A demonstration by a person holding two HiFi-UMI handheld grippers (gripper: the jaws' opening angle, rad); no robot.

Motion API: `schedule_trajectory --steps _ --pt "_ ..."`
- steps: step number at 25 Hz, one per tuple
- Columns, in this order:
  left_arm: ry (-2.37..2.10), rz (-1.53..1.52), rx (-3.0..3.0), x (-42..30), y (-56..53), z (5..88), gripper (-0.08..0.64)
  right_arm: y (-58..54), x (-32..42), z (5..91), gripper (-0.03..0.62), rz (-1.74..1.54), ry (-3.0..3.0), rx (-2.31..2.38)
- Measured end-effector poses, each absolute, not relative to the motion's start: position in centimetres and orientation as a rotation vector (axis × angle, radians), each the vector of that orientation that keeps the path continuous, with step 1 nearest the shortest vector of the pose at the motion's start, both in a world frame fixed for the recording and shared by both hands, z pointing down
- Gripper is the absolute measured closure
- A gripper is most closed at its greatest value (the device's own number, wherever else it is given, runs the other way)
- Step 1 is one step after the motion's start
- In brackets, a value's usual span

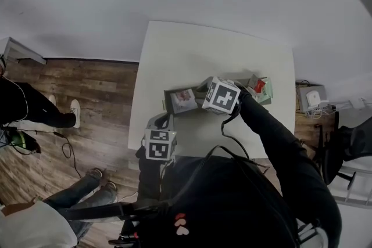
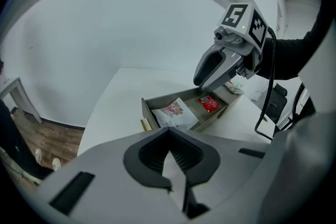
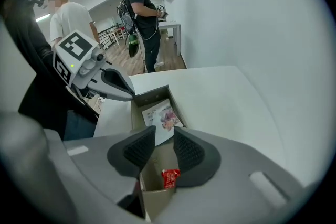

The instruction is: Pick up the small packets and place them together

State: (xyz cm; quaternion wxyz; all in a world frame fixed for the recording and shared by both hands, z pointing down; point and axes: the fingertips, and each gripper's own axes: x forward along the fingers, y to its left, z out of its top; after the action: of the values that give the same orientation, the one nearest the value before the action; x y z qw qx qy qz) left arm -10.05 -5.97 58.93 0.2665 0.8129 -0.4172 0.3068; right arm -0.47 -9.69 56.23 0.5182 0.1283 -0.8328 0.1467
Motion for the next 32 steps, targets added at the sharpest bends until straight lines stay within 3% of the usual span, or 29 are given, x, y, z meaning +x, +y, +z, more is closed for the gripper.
schedule_trajectory --steps 27,32 --pt "-1.012 0.829 2.262 -10.1 -5.8 58.9 0.56 -10.2 -1.0 63.4 0.495 0.653 -1.645 0.453" --pt "-0.988 0.834 2.276 -10.0 -5.7 59.0 0.559 -10.2 -1.3 63.9 0.535 0.664 -1.629 0.484"
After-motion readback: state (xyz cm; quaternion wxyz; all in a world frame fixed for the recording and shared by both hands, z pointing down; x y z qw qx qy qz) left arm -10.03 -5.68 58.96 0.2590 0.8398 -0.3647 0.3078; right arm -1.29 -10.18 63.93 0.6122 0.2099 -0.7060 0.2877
